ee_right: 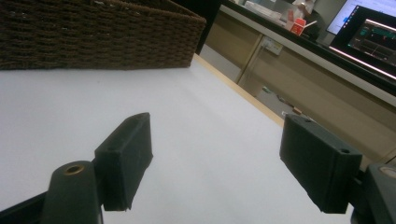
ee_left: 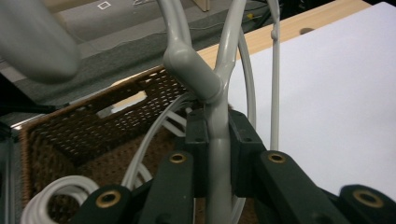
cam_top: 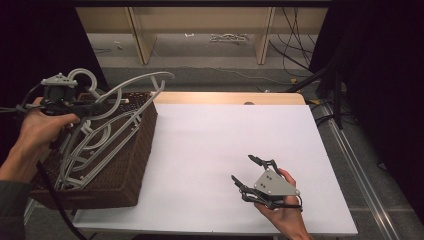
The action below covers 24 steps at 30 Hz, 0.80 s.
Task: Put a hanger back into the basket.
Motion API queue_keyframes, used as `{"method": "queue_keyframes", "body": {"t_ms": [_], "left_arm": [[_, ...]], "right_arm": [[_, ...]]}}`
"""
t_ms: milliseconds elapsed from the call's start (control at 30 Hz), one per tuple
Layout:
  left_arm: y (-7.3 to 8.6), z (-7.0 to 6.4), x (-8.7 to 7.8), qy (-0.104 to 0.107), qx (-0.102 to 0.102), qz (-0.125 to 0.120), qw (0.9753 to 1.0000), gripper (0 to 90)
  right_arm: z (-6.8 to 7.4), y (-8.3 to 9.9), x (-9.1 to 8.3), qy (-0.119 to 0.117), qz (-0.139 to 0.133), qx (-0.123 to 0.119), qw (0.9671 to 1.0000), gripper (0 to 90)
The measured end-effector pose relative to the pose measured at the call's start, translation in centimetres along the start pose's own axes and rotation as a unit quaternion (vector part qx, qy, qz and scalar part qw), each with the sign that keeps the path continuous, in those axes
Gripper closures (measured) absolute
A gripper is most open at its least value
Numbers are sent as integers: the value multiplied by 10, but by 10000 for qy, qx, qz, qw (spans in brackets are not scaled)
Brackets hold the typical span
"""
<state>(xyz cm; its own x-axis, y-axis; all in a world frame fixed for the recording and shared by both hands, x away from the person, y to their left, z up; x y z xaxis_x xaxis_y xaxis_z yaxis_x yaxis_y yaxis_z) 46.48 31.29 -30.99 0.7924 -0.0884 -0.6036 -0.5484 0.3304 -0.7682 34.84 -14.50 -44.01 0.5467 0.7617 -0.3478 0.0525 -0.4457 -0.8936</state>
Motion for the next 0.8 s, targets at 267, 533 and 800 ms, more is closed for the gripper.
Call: {"method": "queue_keyframes", "body": {"t_ms": [267, 533, 800], "left_arm": [[18, 30, 17, -349, -234, 25, 9991, 802], [32, 42, 26, -413, -229, 56, 9989, 801], [44, 50, 31, -531, -210, 169, 9982, 800]], "right_arm": [[1, 1, 1, -26, 33, -4, 10000, 262], [0, 1, 1, -33, 3, 33, 10000, 259], [1, 2, 1, -57, 42, 29, 10000, 259]]}}
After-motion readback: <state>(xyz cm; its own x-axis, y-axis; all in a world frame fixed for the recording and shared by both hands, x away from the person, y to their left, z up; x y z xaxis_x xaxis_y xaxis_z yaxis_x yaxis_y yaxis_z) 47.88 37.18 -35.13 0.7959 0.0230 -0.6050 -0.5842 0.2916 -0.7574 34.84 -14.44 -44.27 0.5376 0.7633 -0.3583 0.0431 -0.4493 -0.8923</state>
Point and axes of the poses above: each handheld gripper's, and its own axes: x roughly forward along the jaws, y roughly out of its underside, z roughly to its left, the point moved 6 cm from there along x, roughly forward along the jaws, and after that the axes turned 15 degrees about -y, right-handed, at the moved point
